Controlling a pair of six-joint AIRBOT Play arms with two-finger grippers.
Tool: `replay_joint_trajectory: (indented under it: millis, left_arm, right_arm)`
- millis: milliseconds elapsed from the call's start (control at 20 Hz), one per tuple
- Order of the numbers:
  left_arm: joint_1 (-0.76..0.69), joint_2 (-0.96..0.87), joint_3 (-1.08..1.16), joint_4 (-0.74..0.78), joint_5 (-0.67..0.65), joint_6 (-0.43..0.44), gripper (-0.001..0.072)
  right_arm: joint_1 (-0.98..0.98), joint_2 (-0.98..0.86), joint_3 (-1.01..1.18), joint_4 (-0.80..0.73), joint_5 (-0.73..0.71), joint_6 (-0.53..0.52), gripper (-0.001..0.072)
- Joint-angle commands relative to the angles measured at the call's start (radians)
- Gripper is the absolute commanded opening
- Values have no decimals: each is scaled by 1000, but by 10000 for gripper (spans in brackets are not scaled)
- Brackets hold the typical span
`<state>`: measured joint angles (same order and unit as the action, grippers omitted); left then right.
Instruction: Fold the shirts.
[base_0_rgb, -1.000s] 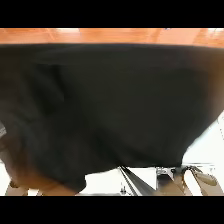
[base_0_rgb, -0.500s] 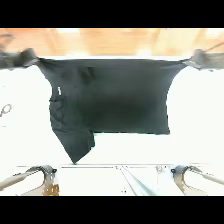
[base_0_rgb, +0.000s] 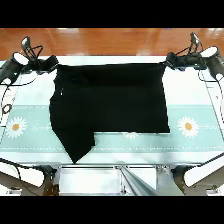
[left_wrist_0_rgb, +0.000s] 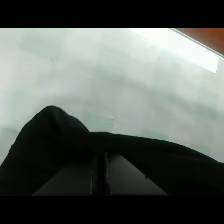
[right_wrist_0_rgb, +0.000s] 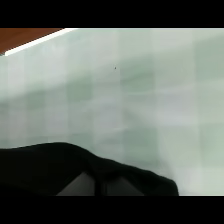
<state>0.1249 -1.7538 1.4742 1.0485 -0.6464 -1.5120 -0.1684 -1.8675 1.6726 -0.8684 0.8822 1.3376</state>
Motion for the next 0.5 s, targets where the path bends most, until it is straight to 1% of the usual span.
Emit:
replay_joint_trajectory:
  millis: [0,50,150,200,350,450]
  left_arm:
    - [6,-31,27,-30,-72,0,21]
    - [6,-31,35,-28,-138,12,21]
    - [13,-25,37,-25,-263,84,22]
    - [19,-23,37,-21,-327,112,21]
    - [43,-24,27,36,-468,124,21]
    - [61,-25,11,36,-520,126,22]
  right_arm:
    - [-5,-48,56,-9,73,15,22]
    - [-13,-48,67,-4,129,16,22]
    - [-28,-48,71,-7,250,18,22]
    - [-37,-48,71,-36,311,20,22]
    - [-44,-49,71,-188,440,57,22]
    - [-43,-49,55,-224,472,61,22]
